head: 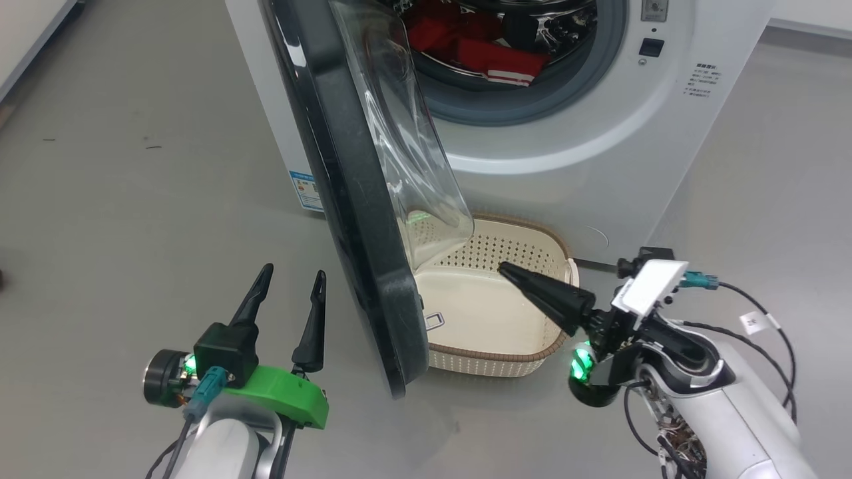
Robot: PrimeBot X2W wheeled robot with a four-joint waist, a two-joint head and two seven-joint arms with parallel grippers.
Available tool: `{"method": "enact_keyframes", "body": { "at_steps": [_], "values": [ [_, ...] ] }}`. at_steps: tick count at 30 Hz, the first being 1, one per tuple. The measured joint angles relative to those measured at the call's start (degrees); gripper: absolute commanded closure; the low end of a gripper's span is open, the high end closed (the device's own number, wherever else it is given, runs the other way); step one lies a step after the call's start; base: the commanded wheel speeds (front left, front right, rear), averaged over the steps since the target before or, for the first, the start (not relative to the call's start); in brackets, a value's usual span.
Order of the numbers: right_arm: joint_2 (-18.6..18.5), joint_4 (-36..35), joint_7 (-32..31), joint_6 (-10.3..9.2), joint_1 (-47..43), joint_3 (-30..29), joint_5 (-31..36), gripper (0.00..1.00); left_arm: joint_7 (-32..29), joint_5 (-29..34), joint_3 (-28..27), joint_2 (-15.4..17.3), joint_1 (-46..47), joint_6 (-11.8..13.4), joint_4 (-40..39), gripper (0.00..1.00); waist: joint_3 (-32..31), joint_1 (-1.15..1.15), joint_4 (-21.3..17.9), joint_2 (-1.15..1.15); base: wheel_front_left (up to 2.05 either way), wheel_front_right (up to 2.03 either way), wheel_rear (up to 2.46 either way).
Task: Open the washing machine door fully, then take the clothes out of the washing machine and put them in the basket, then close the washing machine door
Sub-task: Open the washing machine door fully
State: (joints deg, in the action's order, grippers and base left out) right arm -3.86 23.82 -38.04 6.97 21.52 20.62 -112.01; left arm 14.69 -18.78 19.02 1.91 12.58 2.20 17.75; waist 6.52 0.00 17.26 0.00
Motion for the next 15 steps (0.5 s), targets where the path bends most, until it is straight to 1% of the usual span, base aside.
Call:
{"method": "enact_keyframes", "body": {
  "at_steps": [5, 6, 7, 8, 13, 15],
  "values": [
    [-2.7, -3.07, 4.9, 0.0, -2.27, -3.94, 4.1, 1.0, 0.0, 0.18, -0.01, 0.01, 0.0, 0.01, -0.01, 0.0, -0.1, 0.0, -0.59, 0.0, 0.0, 0.0, 0.0],
    [-3.11, -3.63, 6.24, 0.0, -2.8, -4.68, 5.17, 0.89, 0.0, 0.18, -0.02, 0.01, 0.0, 0.01, -0.01, 0.0, -0.12, 0.0, -0.69, 0.0, 0.0, 0.0, 0.0],
    [-4.0, -4.92, 8.29, 0.0, -4.04, -5.89, 7.27, 0.66, 0.0, 0.18, -0.03, 0.01, 0.0, 0.01, -0.01, 0.0, -0.2, 0.0, -0.88, 0.0, 0.0, 0.0, 0.0],
    [-4.38, -5.49, 9.75, 0.0, -4.72, -6.5, 8.51, 0.0, 0.0, 0.18, -0.05, 0.01, -0.01, 0.01, 0.0, 0.0, -0.24, 0.0, -0.99, 0.0, 0.0, 0.0, 0.0],
    [-6.61, -7.54, 15.85, 0.0, -8.04, -7.56, 15.84, 0.0, 0.0, 0.27, -0.42, 0.0, -0.31, 0.02, 0.15, 0.0, -0.62, 0.0, -1.61, 0.0, 0.0, 0.0, 0.0],
    [-7.56, -7.93, 18.93, 0.0, -9.36, -7.47, 19.79, 0.0, 0.0, 0.38, -0.47, 0.02, -0.55, 0.02, 0.27, 0.0, -0.77, 0.0, -1.81, 0.0, 0.0, 0.0, 0.0]
  ]
}}
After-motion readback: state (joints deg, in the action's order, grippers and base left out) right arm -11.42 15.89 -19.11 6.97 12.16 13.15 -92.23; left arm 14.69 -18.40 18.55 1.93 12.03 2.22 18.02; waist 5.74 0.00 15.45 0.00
